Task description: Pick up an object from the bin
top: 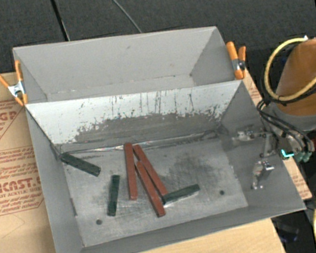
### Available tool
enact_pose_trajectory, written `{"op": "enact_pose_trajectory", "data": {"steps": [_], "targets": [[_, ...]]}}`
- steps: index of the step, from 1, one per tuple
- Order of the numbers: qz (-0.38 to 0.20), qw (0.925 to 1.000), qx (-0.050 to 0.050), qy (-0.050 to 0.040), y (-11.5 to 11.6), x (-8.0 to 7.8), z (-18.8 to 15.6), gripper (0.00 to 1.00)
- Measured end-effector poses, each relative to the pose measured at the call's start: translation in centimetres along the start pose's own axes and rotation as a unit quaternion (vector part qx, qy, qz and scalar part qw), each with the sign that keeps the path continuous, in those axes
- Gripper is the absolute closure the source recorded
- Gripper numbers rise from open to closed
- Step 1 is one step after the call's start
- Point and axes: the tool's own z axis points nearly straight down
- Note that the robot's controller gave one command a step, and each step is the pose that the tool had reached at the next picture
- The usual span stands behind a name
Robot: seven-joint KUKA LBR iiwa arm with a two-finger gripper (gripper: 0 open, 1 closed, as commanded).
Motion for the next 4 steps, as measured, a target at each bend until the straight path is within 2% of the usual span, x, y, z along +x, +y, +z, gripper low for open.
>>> {"op": "enact_pose_trajectory", "data": {"steps": [1,2,3,4], "targets": [[-0.001,1.0,0.001,-0.0039,0.1,-0.2,-0.4,0.0],[-0.063,0.998,0.001,-0.0051,7.6,0.2,8.5,0.0],[-0.196,0.9806,0.0,-0.0014,10.3,1.2,6.2,0.0],[-0.134,0.9909,0.001,-0.0053,11.7,1.5,4.5,0.0]]}}
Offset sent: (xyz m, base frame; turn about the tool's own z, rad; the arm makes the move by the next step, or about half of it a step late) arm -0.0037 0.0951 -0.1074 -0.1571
